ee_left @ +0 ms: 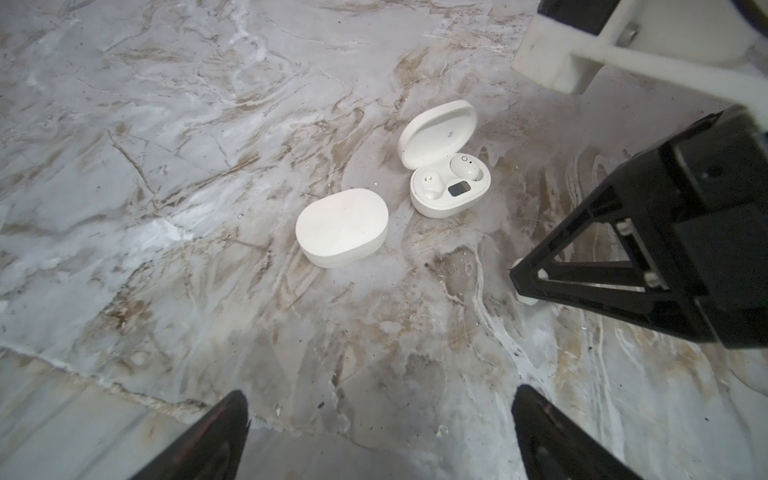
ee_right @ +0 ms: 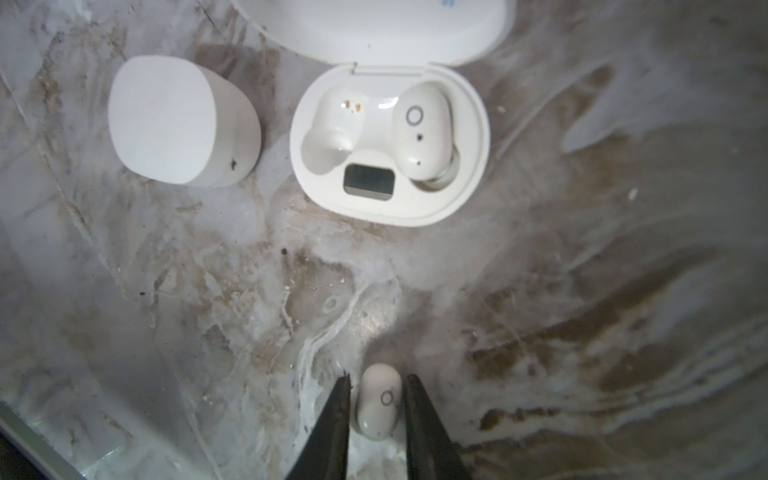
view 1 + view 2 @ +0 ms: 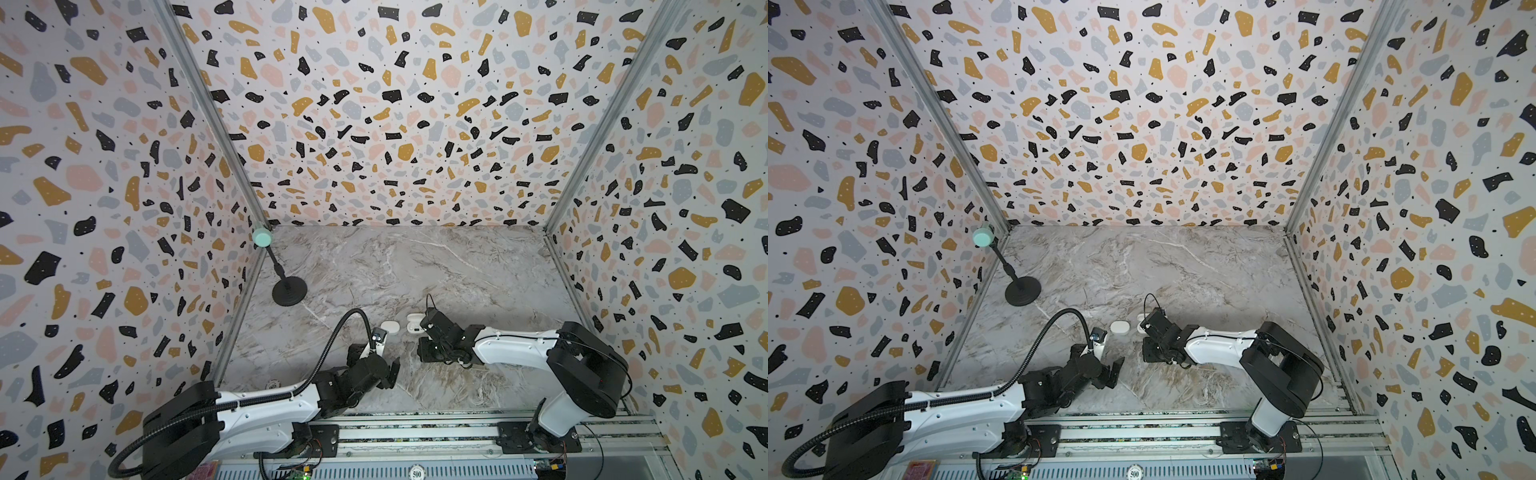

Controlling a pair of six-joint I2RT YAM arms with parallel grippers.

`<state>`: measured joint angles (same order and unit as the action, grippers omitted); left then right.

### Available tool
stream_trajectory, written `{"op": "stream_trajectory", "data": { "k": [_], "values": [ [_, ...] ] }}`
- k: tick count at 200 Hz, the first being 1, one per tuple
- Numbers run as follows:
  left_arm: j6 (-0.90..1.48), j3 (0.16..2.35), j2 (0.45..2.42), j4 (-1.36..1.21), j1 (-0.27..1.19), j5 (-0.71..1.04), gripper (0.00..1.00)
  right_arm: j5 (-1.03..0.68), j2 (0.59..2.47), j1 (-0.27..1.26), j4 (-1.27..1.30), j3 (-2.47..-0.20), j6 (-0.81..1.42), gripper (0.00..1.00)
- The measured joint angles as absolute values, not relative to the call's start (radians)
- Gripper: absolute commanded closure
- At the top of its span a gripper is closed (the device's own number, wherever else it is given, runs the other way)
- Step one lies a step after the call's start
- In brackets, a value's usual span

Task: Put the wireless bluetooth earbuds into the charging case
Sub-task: 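Close the right gripper on the white earbud, then lift the held earbud off the table with the right gripper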

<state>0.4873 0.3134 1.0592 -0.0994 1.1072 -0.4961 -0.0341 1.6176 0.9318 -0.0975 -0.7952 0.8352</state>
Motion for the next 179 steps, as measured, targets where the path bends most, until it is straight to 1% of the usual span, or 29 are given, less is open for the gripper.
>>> {"op": "stream_trajectory", "data": {
  "k": [98,179],
  "values": [
    [0.490,0.313,1.061,-0.112,1.107,-0.495,0.00,-0.034,1.650,0.942,-0.103,-0.832,0.828,0.75],
    [0.491,0.313,1.061,-0.114,1.107,-0.495,0.00,-0.007,1.670,0.962,-0.127,-0.860,0.824,0.76]
  ]
}}
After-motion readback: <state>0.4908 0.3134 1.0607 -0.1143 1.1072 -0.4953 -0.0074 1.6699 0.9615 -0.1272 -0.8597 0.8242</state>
